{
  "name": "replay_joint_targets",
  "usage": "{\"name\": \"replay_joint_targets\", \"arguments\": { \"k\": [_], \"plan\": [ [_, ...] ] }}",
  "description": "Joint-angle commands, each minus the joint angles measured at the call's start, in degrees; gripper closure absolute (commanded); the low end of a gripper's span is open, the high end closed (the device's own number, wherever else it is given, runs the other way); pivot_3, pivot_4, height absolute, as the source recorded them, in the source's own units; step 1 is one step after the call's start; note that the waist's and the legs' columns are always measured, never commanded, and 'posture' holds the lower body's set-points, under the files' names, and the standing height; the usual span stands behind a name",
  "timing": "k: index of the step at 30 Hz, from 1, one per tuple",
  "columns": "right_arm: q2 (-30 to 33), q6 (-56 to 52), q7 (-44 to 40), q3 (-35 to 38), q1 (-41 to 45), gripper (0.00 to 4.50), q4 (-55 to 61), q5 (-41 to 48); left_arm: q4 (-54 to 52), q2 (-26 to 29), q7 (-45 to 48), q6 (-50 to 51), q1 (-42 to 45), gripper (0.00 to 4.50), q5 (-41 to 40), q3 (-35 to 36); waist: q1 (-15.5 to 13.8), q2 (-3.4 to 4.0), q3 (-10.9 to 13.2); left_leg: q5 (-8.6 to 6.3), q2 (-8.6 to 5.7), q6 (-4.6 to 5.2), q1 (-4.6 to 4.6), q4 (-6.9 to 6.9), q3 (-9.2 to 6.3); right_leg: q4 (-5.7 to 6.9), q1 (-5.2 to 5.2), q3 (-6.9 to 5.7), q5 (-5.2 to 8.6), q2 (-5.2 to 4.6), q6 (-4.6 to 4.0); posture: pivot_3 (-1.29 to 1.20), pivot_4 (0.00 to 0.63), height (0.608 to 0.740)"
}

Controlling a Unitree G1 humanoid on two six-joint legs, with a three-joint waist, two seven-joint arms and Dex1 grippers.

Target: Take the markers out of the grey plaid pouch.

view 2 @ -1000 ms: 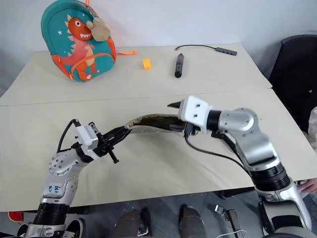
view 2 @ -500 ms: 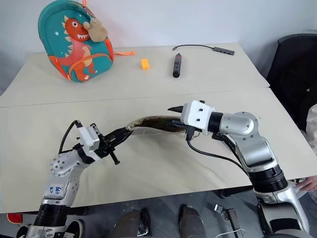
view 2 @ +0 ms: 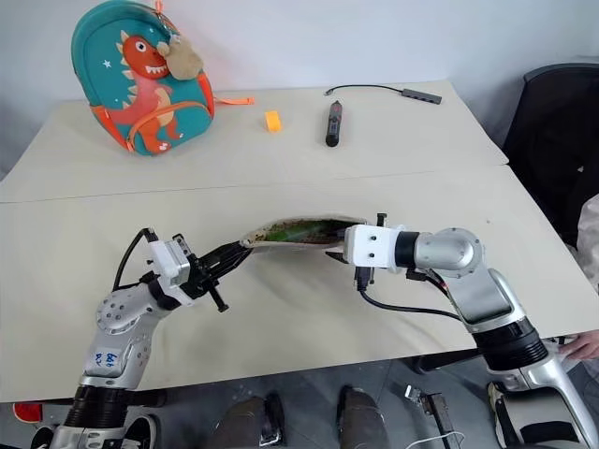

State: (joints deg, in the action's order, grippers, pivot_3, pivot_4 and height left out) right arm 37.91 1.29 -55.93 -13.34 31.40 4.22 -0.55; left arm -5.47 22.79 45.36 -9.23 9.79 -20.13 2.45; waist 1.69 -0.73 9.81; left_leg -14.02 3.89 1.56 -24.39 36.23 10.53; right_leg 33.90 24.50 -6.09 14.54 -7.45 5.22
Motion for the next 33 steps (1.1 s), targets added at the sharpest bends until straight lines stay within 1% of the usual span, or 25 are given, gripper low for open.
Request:
{"name": "replay_joint_targets", "arguments": {
  "k": [1, 3, 5, 8, 9, 12, 15, 17, 20, 22, 23, 25, 28, 31, 33],
  "plan": [
    [-1.2, -0.2, 1.5, 0.2, 2.3, 3.07, 0.0, -1.0, -3.9, -0.6, 0.1, 0.0, -0.5, 4.5, -0.4, -1.5, 0.0, 0.0, 0.0, 0.0, -0.01, 0.0, 0.0, 0.0, 0.0, 0.0, 0.0, 0.0, 0.0, -0.01, 0.0, 0.0, 0.15, 0.74],
    [-2.2, -3.0, 0.2, 1.5, 2.7, 3.07, 1.6, 2.6, -4.0, -0.7, -0.3, 0.2, -0.5, 4.5, -0.3, -1.7, -0.1, 0.0, 0.0, 0.0, -0.02, 0.0, 0.0, 0.0, 0.0, 0.0, 0.0, 0.0, 0.0, -0.02, 0.0, 0.0, 0.15, 0.74],
    [-1.8, -4.8, -1.9, 2.8, 2.7, 3.07, 3.4, 5.8, -3.7, -0.5, -0.7, 0.0, -0.5, 4.5, 0.1, -1.4, -0.1, 0.0, 0.0, 0.0, -0.02, 0.0, 0.0, 0.0, 0.0, 0.0, -0.01, 0.0, 0.0, -0.02, 0.0, 0.0, 0.15, 0.74],
    [1.8, -10.3, -7.8, 4.9, 1.0, 3.07, 7.5, 12.9, -3.2, -0.4, -1.3, -0.3, -0.4, 4.5, 0.3, -0.8, -0.2, 0.0, 0.0, -0.01, -0.02, 0.02, 0.0, 0.0, -0.01, 0.0, -0.01, 0.0, 0.0, -0.03, 0.0, 0.0, 0.15, 0.74],
    [3.1, -10.5, -9.6, 5.4, 0.6, 3.07, 8.3, 14.3, -3.1, -0.4, -1.5, -0.3, -0.3, 4.5, 0.1, -0.5, -0.4, 0.0, 0.0, -0.03, -0.02, 0.05, 0.0, 0.0, -0.01, 0.0, -0.02, -0.01, 0.0, -0.04, 0.0, 0.0, 0.15, 0.74],
    [4.7, -15.3, -10.9, 7.8, 1.0, 3.07, 10.0, 19.3, -2.7, -0.3, -1.4, -0.3, 0.0, 4.5, 0.1, -0.4, -0.3, 0.0, 0.0, -0.07, -0.07, 0.12, 0.0, 0.06, -0.05, -0.02, -0.07, -0.02, 0.0, -0.09, 0.0, 0.0, 0.15, 0.74],
    [3.0, -23.4, -8.8, 10.4, 2.7, 3.07, 11.1, 25.6, -2.6, -0.4, -1.2, -0.4, 0.2, 4.5, 0.2, -0.7, -0.1, 0.0, 0.0, -0.07, -0.05, 0.12, 0.0, 0.07, -0.05, -0.02, -0.06, -0.01, 0.0, -0.08, 0.0, 0.0, 0.15, 0.74],
    [3.0, -23.5, -7.8, 9.6, 2.6, 3.07, 10.6, 24.1, -2.6, -0.5, -1.2, -0.4, 0.2, 4.5, 0.2, -0.9, -0.1, 0.0, 0.0, -0.06, 0.01, 0.11, 0.0, 0.06, -0.05, 0.0, -0.05, 0.0, 0.0, -0.04, 0.0, 0.0, 0.15, 0.74],
    [3.8, -21.9, -7.9, 8.5, 1.1, 3.65, 9.7, 21.6, -2.7, -0.5, -1.3, -0.4, 0.0, 4.5, 0.4, -1.2, -0.2, 0.0, 0.0, -0.05, 0.03, 0.08, 0.01, 0.03, -0.06, 0.0, -0.03, -0.03, 0.01, -0.01, -0.02, 0.0, 0.15, 0.74],
    [4.4, -20.4, -8.5, 8.1, 0.5, 4.32, 9.4, 20.4, -2.8, -0.5, -1.3, -0.4, -0.1, 4.5, 0.4, -1.2, -0.2, 0.0, 0.0, -0.06, -0.01, 0.07, 0.0, 0.02, -0.06, -0.02, -0.03, -0.03, 0.02, -0.03, -0.03, 0.0, 0.15, 0.74],
    [4.6, -19.2, -8.5, 7.6, 0.3, 4.45, 8.9, 18.9, -2.9, -0.5, -1.3, -0.4, -0.1, 4.5, 0.3, -1.1, -0.2, 0.0, 0.0, -0.06, -0.05, 0.08, 0.0, 0.02, -0.05, -0.02, -0.03, -0.02, 0.01, -0.05, -0.03, 0.0, 0.15, 0.74],
    [5.0, -14.8, -8.1, 6.1, 0.0, 4.45, 7.7, 15.3, -2.9, -0.4, -1.3, -0.4, -0.3, 4.5, 0.4, -1.1, -0.2, 0.0, 0.0, -0.07, -0.07, 0.1, 0.0, 0.03, -0.03, -0.04, -0.04, -0.02, 0.01, -0.08, -0.02, 0.0, 0.15, 0.74],
    [2.1, -11.4, -4.3, 4.4, 1.3, 4.45, 6.1, 11.0, -3.2, -0.4, -1.0, -0.4, -0.3, 4.5, 0.2, -1.3, -0.2, 0.0, 0.0, -0.07, -0.09, 0.11, 0.0, 0.05, -0.02, -0.05, -0.05, -0.02, 0.0, -0.08, 0.0, 0.0, 0.15, 0.74],
    [-0.3, -10.3, 0.3, 1.9, 3.0, 4.45, 5.3, 5.3, -3.5, -0.6, -0.9, -0.1, -0.2, 4.5, -0.1, -1.6, 0.1, 0.0, 0.0, -0.05, -0.04, 0.07, 0.0, 0.04, 0.0, -0.01, -0.02, 0.0, -0.01, -0.04, 0.01, 0.0, 0.15, 0.74],
    [-1.0, -9.8, 1.6, -0.1, 3.5, 4.45, 5.3, 2.1, -3.6, -0.8, -0.8, 0.2, -0.1, 4.5, -0.3, -1.9, 0.0, 0.0, 0.0, -0.01, 0.01, 0.0, 0.01, 0.03, 0.0, 0.02, 0.01, -0.01, 0.0, -0.01, 0.0, 0.0, 0.15, 0.74]
  ]
}}
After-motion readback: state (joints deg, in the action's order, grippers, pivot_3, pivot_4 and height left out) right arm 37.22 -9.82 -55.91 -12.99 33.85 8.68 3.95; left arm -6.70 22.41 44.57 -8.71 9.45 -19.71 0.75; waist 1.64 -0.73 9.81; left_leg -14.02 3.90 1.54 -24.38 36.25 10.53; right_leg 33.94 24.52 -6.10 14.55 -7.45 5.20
